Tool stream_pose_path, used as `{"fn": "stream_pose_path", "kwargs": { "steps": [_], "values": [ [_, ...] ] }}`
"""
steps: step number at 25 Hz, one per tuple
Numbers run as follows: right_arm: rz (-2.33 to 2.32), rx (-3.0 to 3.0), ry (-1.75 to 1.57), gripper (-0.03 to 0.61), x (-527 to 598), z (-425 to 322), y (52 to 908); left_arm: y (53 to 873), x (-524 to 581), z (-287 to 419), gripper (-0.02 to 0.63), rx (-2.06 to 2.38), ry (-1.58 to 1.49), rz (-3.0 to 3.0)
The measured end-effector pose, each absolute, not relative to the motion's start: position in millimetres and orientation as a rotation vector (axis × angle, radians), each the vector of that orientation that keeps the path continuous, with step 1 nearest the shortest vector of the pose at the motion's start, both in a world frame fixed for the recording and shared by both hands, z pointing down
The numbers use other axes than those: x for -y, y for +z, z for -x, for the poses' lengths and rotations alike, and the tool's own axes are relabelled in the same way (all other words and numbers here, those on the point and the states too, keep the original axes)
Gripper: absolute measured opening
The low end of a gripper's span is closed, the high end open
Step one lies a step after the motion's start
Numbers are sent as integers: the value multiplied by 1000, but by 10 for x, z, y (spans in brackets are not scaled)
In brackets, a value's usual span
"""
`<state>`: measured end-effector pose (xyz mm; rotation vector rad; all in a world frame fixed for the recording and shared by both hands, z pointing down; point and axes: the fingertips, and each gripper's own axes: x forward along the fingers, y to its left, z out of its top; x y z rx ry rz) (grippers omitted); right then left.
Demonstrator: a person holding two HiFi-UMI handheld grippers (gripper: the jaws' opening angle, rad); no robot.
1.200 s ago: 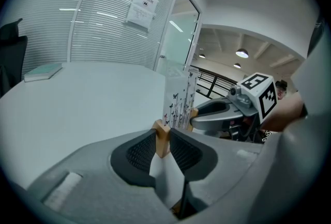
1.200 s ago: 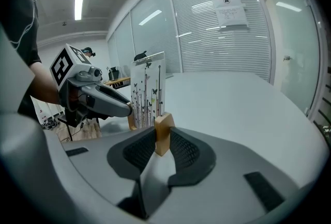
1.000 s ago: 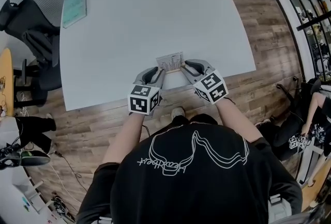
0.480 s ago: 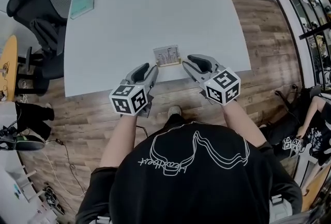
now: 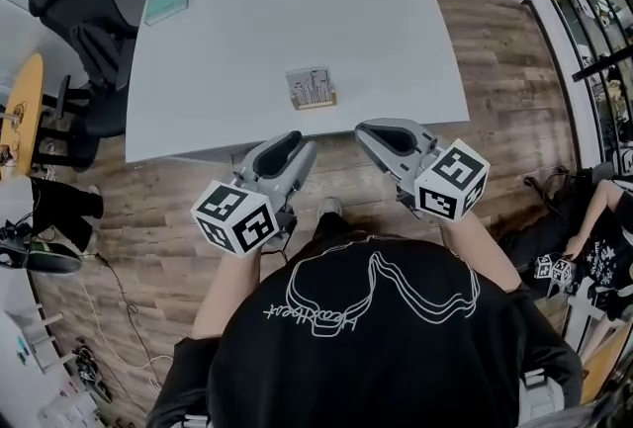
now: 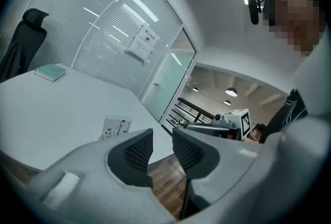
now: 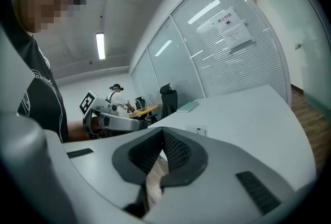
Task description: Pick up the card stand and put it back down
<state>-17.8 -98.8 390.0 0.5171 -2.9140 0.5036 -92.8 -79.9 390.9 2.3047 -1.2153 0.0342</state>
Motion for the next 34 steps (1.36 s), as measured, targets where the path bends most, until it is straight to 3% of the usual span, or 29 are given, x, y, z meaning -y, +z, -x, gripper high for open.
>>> {"fn": "stream_pose_path", "kwargs": {
  "steps": [5, 10, 34],
  "values": [
    [-408, 2975, 518, 9, 634, 90, 3762, 3817, 491, 669, 52, 1203, 100, -2344],
    [-302, 3007, 529, 8, 337, 90, 3634, 3697, 326, 578, 17, 1242, 69, -2387],
    [-316, 3040, 454, 8, -42, -144, 3421, 3339, -99, 264, 14, 1270, 15, -2473]
  ]
}}
